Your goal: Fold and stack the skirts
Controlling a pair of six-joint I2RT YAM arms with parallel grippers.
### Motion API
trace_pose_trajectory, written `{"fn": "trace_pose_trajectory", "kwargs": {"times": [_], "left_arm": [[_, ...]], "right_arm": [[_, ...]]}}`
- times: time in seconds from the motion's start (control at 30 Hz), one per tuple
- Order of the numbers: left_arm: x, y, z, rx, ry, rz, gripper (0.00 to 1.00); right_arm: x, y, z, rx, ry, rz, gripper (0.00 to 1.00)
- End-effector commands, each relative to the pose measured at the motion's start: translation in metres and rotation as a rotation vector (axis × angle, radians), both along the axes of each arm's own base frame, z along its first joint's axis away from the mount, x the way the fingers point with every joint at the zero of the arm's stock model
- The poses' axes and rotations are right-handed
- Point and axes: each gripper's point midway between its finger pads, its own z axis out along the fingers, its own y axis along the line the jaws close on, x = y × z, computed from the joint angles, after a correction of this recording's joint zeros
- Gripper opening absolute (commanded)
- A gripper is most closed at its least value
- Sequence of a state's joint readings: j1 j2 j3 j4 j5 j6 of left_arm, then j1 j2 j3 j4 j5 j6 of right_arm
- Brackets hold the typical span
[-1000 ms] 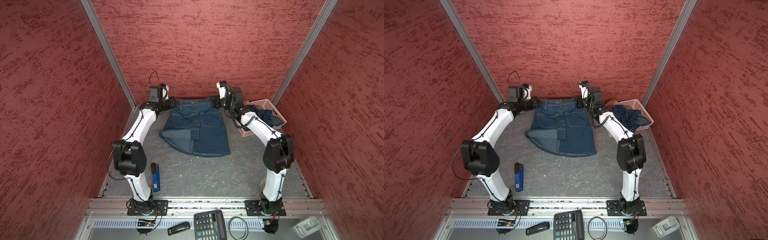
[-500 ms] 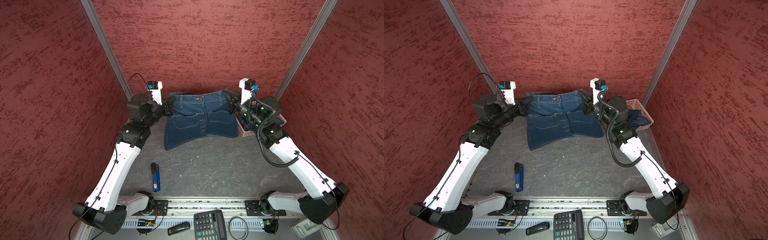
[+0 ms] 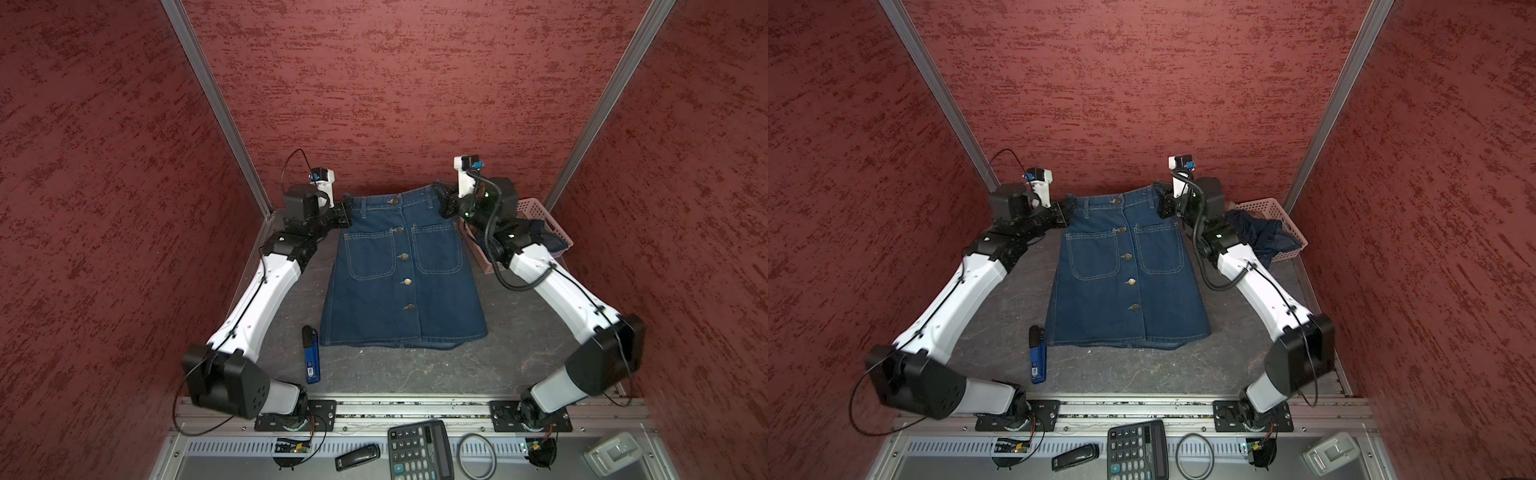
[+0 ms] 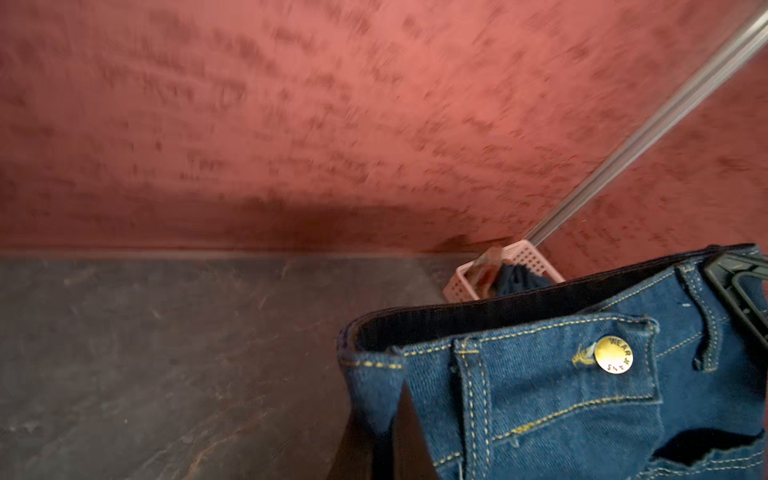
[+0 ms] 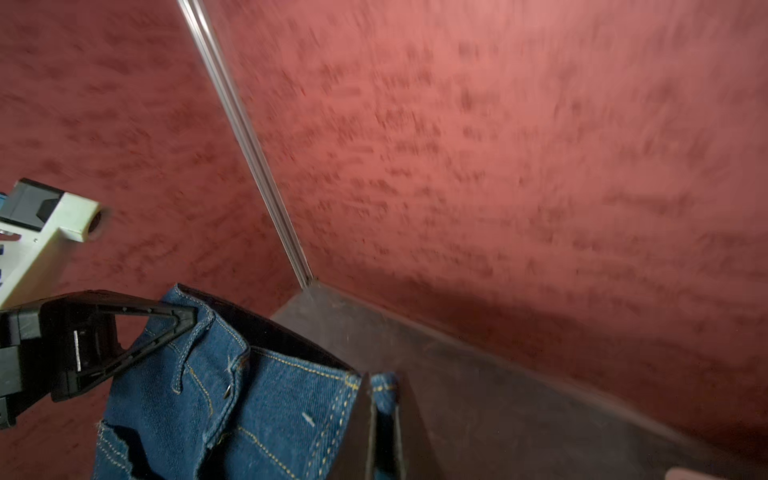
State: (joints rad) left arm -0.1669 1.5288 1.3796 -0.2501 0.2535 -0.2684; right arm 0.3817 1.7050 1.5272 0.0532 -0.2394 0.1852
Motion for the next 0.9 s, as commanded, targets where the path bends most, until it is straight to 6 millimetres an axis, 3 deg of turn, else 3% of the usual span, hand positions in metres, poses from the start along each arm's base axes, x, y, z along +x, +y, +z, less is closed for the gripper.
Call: {"fn": "trace_pose_trajectory", "kwargs": {"times": [0.0, 0.1, 0.13, 0.2, 0.33, 0.47, 0.63, 0.87], "left_arm": [[0.053, 0.032, -0.067, -0.022, 0.089, 0.102, 0.32], [0.096, 0.041, -0.102, -0.041, 0.189, 0.130, 0.63], [0.103, 0.042, -0.102, -0.036, 0.198, 0.137, 0.68], [0.111, 0.040, -0.088, -0.022, 0.176, 0.130, 0.76], [0.103, 0.041, -0.073, 0.038, 0.182, 0.143, 0.84], [0.077, 0.039, -0.080, 0.115, 0.225, 0.156, 0.86], [0.037, 0.023, -0.104, 0.216, 0.308, 0.144, 0.87], [-0.024, -0.004, -0.159, 0.328, 0.483, 0.100, 0.87]], "right_arm": [[0.065, -0.017, -0.054, 0.066, 0.061, -0.053, 0.07], [0.108, -0.011, -0.079, 0.059, 0.103, -0.049, 0.56], [0.114, -0.010, -0.080, 0.045, 0.115, -0.056, 0.67], [0.118, -0.011, -0.076, 0.018, 0.145, -0.056, 0.80], [0.095, -0.021, -0.078, -0.028, 0.218, -0.078, 0.86], [0.051, -0.037, -0.105, -0.076, 0.337, -0.116, 0.87], [-0.021, -0.057, -0.140, -0.105, 0.447, -0.203, 0.86], [-0.112, -0.086, -0.197, -0.048, 0.667, -0.310, 0.80]]}}
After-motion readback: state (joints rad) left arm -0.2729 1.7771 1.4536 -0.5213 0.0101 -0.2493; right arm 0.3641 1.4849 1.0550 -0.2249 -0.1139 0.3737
